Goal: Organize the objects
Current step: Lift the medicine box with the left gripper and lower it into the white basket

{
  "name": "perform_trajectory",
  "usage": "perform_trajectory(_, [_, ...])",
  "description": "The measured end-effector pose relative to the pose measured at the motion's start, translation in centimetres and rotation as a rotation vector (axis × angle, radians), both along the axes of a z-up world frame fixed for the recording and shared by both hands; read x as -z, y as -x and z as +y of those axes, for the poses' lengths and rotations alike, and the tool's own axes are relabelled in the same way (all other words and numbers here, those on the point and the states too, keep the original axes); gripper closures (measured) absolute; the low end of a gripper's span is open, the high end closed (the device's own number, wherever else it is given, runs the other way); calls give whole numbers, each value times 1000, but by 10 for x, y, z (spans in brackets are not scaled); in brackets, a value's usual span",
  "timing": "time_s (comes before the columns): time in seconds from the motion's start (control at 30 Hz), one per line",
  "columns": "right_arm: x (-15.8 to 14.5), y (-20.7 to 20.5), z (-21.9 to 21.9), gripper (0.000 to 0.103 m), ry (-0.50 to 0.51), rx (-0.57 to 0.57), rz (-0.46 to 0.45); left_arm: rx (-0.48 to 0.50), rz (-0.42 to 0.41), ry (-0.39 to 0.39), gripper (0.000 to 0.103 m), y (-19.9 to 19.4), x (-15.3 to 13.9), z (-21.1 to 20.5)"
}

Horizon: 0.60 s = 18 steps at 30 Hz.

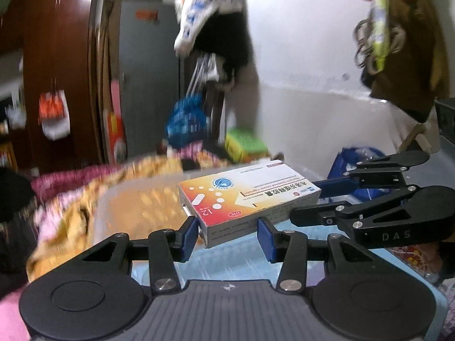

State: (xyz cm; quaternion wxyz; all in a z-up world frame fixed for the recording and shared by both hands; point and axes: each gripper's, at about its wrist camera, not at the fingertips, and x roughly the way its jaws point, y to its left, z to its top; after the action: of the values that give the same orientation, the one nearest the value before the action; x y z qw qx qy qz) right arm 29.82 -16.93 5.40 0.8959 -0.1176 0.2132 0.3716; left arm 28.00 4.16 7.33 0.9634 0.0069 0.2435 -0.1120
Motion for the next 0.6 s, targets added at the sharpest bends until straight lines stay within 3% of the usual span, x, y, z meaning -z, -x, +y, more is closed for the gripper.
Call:
perform_trajectory(0.1, [1,-11,4,59,24,11,74,-11,99,26,53,-17,3,7])
perform_trajectory(0.33, [5,-25,22,58,136,20,194,-52,308,-30,52,-46,22,5])
perform_trajectory(0.6, [6,-39,32,53,228,16,279,-69,389,-59,52,-52,28,4])
